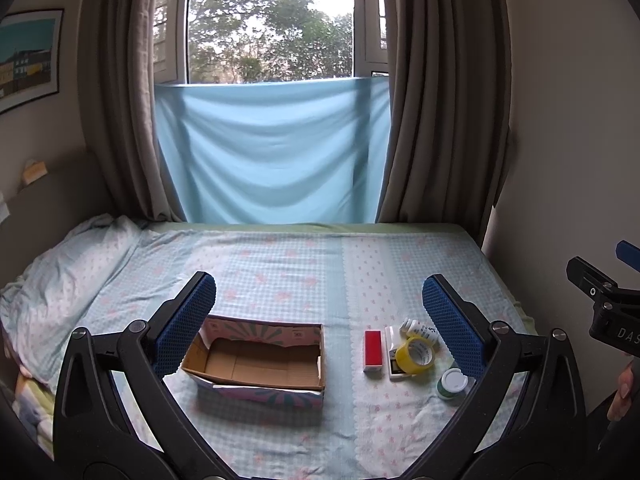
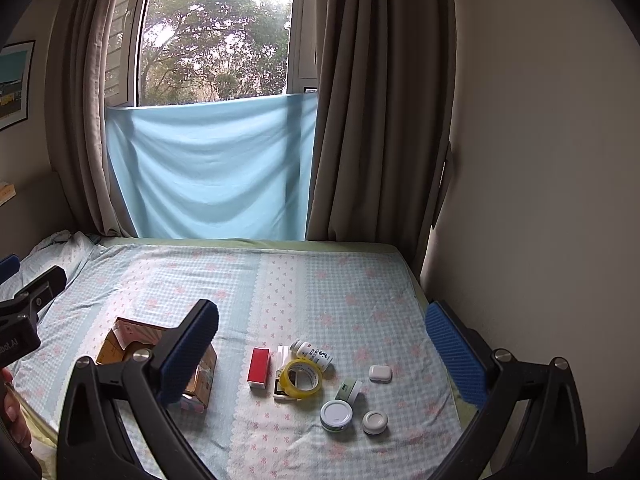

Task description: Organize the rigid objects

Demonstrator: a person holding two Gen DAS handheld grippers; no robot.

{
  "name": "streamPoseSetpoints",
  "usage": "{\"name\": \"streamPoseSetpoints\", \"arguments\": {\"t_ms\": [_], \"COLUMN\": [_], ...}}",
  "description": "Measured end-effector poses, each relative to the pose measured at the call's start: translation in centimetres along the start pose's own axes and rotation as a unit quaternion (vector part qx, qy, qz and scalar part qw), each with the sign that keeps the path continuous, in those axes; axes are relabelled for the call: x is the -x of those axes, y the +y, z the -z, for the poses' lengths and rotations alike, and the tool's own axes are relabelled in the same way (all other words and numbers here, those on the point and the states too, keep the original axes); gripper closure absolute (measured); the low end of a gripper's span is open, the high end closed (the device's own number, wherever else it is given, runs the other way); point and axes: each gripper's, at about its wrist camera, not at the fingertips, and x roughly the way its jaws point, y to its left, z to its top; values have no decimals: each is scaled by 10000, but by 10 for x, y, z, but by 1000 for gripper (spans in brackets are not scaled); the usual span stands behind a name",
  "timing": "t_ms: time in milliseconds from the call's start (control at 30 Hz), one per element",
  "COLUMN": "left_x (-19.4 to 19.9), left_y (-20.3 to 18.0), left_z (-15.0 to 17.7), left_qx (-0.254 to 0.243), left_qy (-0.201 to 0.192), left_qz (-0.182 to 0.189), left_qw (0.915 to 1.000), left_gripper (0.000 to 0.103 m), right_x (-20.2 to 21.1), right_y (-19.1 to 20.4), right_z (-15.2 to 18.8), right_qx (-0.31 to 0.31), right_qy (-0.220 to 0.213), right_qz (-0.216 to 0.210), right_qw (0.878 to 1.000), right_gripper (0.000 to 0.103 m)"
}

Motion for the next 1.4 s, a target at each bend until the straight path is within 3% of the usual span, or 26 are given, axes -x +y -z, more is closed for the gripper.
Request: {"name": "streamPoseSetpoints", "arguments": {"t_ms": [900,1200,1400], "left_x": [-18,-73,-139], "left_y": [-3,-24,-54], "left_z": [-1,7,32], "left_qx": [-121,-80,-86], "left_qy": [153,745,1579], "left_qz": [255,449,453], "left_qw": [9995,9962,9864], "left_gripper": [0,0,0], "right_x": [-7,-33,-80], "right_y": [-1,-33,-63], "right_z": [-1,-1,16], "right_qx": [-173,-390,-535], "right_qy": [100,353,691], "right_qz": [51,59,-283], "right_qw": [9998,9986,9958], "right_gripper": [0,0,0]}}
